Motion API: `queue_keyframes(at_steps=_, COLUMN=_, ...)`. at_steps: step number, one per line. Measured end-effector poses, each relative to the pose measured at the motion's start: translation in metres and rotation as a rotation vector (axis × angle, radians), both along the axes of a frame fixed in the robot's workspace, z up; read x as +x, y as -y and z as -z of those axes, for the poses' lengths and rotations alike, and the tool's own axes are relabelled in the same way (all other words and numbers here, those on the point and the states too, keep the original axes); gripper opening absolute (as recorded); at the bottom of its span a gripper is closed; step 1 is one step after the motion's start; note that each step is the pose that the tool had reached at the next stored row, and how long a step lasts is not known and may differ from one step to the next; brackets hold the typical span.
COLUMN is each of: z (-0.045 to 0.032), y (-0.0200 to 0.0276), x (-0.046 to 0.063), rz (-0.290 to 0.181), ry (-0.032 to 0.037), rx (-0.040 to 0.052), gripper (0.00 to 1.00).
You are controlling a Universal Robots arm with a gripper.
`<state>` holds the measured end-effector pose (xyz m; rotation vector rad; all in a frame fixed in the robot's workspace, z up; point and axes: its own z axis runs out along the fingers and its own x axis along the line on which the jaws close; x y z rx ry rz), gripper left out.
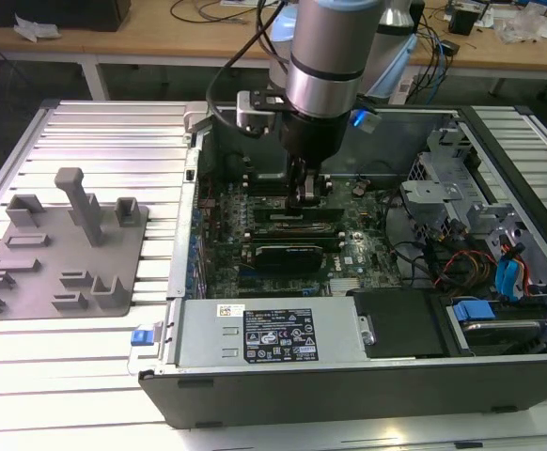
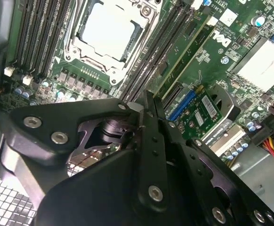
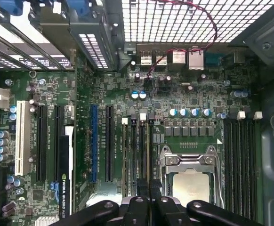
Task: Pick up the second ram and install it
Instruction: 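Insert the second ram into the second slot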
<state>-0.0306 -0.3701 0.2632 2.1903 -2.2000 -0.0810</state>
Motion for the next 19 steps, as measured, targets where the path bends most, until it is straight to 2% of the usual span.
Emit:
queue_keyframes(at_steps=5, z=0.0094, y=0.0000, x=0.000, rz=0.005, ry=0.0003, rx=0.0012, gripper=0.09)
queue_keyframes(at_steps=8, z=0.0110, y=0.0000, x=0.000, rz=0.013, ry=0.0004, rx=0.0013, gripper=0.09)
queue_keyframes(at_steps=9, z=0.0117, y=0.0000, x=0.000, rz=0.013, ry=0.0014, rx=0.0016, gripper=0.09)
queue_keyframes(at_steps=10, z=0.0132, y=0.0000, x=0.000, rz=0.013, ry=0.0068, rx=0.0013, gripper=0.09)
queue_keyframes(at_steps=11, z=0.0144, y=0.0000, x=-0.001, rz=0.013, ry=0.0083, rx=0.0013, gripper=0.09)
queue_keyframes(at_steps=15, z=0.0202, y=-0.0022, x=-0.003, rz=0.013, ry=0.0114, rx=0.0019, gripper=0.09)
queue_keyframes(at_steps=19, z=0.0222, y=-0.0050, x=-0.003, rz=0.012, ry=0.0121, rx=0.0021, gripper=0.09)
